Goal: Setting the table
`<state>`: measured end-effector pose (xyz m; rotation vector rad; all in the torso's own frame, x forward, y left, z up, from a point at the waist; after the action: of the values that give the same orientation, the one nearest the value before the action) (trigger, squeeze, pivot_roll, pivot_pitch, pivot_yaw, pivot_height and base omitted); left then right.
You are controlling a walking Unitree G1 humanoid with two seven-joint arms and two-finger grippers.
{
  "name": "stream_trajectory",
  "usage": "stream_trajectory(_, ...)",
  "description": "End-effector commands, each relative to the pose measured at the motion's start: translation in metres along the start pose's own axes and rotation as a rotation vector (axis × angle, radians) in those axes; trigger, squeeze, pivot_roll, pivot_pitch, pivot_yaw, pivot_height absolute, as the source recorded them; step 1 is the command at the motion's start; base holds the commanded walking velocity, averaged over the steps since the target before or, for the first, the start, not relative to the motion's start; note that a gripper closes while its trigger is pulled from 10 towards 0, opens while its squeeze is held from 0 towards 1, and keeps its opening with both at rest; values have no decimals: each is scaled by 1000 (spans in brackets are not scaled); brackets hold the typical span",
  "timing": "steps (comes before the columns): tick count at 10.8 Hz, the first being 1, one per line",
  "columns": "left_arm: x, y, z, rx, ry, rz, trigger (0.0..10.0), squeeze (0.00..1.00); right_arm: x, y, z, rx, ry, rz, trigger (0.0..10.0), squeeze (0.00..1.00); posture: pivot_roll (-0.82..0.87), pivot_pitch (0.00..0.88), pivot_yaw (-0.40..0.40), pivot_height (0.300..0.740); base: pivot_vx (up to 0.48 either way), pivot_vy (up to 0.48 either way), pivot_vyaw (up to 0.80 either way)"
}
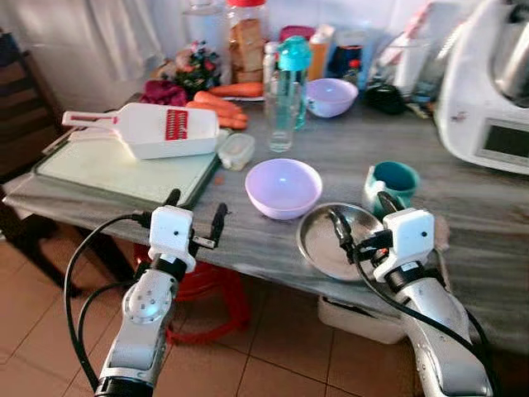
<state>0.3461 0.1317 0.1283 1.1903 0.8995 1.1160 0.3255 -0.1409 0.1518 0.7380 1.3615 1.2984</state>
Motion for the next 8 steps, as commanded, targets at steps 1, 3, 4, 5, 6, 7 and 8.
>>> stream_trajectory(1, 2, 1, 3, -10, 17, 25, 10000, 0, 1, 9, 3, -24, 10, -15, 10000, 0, -6, 0, 10, 740, 0, 0, 800)
stream_trajectory(3, 9, 0, 5, -10, 97, 74, 10000, 0, 1, 10, 4, -28, 9, -12, 10000, 0, -9, 0, 13, 740, 0, 0, 800)
stream_trajectory(4, 13, -1, 6, -6, 135, 89, 10000, 0, 2, 11, 5, -31, 8, -8, 10000, 0, -10, 0, 14, 740, 0, 0, 800)
stream_trajectory(5, 14, -1, 6, -9, 140, 89, 10000, 0, 1, 12, 5, -37, -3, 16, 10000, 0, -8, 0, 14, 740, 0, 0, 688)
stream_trajectory(6, 15, -1, 6, -9, 144, 89, 10000, 0, 0, 12, 5, -39, -11, 25, 10000, 0, -8, 0, 14, 740, 0, 0, 0)
stream_trajectory(7, 16, -2, 5, -9, 152, 94, 10000, 0, 1, 11, 6, -26, 2, 0, 10000, 0, -9, 0, 15, 740, 0, 0, 0)
stream_trajectory(8, 17, -2, 5, -8, 156, 99, 10000, 0, 3, 12, 6, -31, 8, -13, 10000, 0, -8, 0, 14, 740, 0, 0, 800)
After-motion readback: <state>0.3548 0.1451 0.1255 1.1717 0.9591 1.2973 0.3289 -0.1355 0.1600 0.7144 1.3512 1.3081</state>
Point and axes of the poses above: a point about 5 cm out from each wrist's last joint towards the gripper, its own z axis pointing out of the wrist towards the gripper, its own y axis along the axis of the wrist's last joint, x = y × z, the point moved 6 cm from there along z, pointing out of the wrist towards the gripper, and after that the axes turned 7 degrees about -z, right-handed, at the moved point
